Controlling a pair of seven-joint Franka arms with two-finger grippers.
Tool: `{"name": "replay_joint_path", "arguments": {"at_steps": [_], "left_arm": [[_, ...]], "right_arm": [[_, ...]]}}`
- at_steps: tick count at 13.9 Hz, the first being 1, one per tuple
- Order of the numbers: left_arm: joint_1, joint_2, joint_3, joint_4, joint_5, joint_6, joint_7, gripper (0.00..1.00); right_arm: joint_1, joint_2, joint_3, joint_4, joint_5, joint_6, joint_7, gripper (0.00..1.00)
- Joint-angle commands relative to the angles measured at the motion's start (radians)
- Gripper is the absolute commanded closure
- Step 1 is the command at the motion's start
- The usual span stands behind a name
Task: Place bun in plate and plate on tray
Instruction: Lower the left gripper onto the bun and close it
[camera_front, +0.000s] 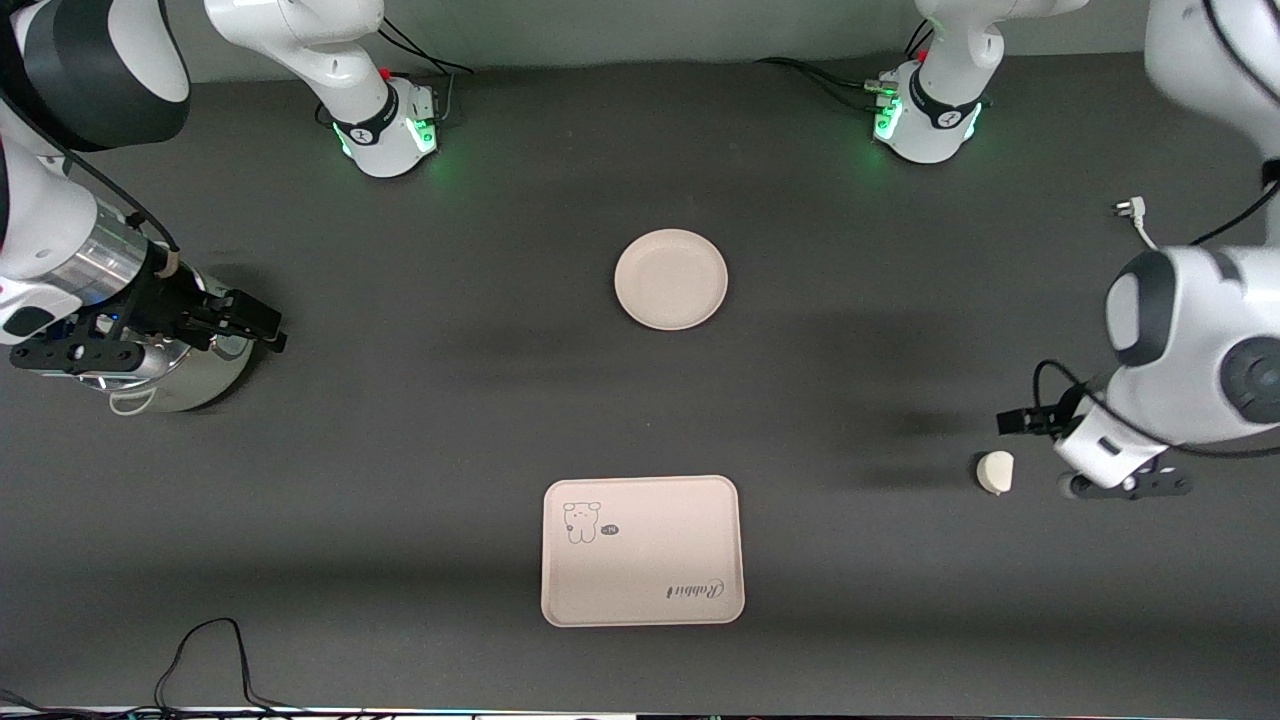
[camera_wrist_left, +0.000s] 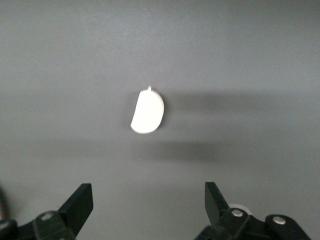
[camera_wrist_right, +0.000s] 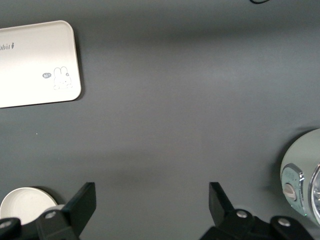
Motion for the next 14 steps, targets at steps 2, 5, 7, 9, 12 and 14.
{"name": "replay_joint_path", "arguments": {"at_steps": [2,5,7,9,12,14], "left_arm": [[0.024,0.114,-0.006,0.043,0.017,0.119,0.056,0.0],[0.055,0.193,-0.006,0.043,0.017,0.24,0.145,0.0],[0.056,0.208,-0.008,0.041,0.012,0.26,0.148,0.0],[0.055,0.219,-0.008,0.037,0.005,0.257,0.148,0.0],[0.05,0.221,-0.011,0.029,0.002,0.253,0.134,0.0],[0.047,0.222,-0.012,0.012,0.0,0.259,0.133,0.0]], "right_arm": [[0.0,-0.005,0.046,-0.004,0.003,-0.02,0.055,0.0],[0.0,0.001,0.074,-0.018,0.004,-0.009,0.056,0.0],[-0.001,0.011,0.092,-0.018,0.003,-0.004,0.078,0.0],[0.0,0.021,0.109,-0.016,0.004,0.003,0.089,0.0],[0.005,0.024,0.109,-0.016,0.012,0.009,0.089,0.0],[0.005,0.024,0.109,-0.016,0.014,0.008,0.09,0.0]]}}
